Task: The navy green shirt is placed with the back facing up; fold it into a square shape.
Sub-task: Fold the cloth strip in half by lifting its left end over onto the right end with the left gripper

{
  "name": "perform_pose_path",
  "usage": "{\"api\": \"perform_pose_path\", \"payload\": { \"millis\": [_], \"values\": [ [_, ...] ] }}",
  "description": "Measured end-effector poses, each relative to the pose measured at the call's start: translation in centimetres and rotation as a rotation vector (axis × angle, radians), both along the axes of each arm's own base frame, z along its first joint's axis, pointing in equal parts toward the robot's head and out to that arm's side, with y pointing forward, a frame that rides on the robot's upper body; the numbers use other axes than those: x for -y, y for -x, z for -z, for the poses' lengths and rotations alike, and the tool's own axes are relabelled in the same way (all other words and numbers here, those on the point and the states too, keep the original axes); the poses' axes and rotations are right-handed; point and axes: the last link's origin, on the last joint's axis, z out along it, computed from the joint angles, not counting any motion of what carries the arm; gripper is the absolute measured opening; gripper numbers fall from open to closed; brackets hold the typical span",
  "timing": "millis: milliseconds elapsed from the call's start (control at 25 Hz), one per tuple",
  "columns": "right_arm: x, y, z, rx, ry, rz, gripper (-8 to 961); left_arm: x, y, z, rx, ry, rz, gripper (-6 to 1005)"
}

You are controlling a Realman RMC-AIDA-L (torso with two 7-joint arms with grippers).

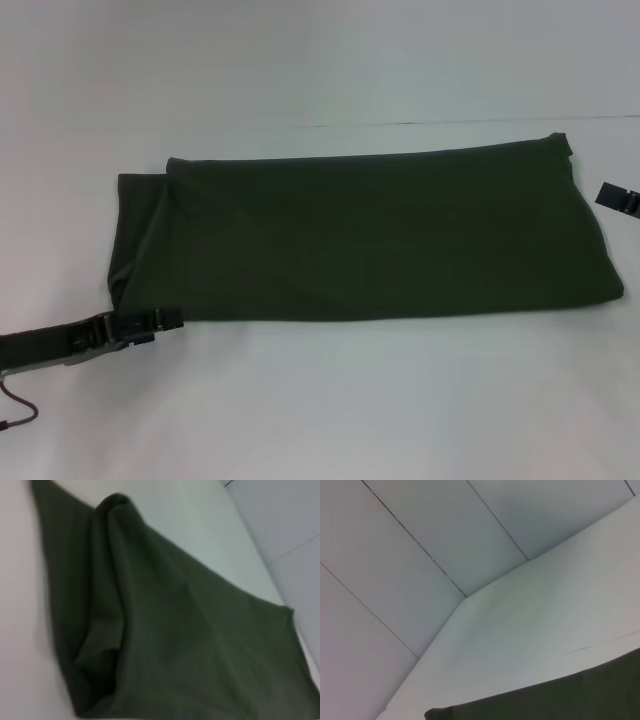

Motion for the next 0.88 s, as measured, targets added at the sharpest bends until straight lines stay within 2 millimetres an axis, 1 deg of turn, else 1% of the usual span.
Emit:
{"api": "perform_pose_path", "payload": {
  "millis": [200,320,600,880],
  "values": [
    [0.0,0.0,-0.1,0.002,0.000,-0.003,914,-0.9,-0.1,-0.3,-0.026,0.069,-0.073,683],
    [0.0,0.1,-0.2,0.003,-0.001,-0.005,914,-1.2,-0.1,-0.5,-0.027,0.080,-0.107,684],
    [-0.1,0.0,-0.6,0.012,-0.005,-0.006,914,-2.0,-0.4,-0.8,-0.014,0.091,-0.161,684],
    [-0.1,-0.1,-0.7,0.014,-0.005,-0.009,914,-2.3,0.1,-0.6,-0.024,0.080,-0.211,684]
  ]
}}
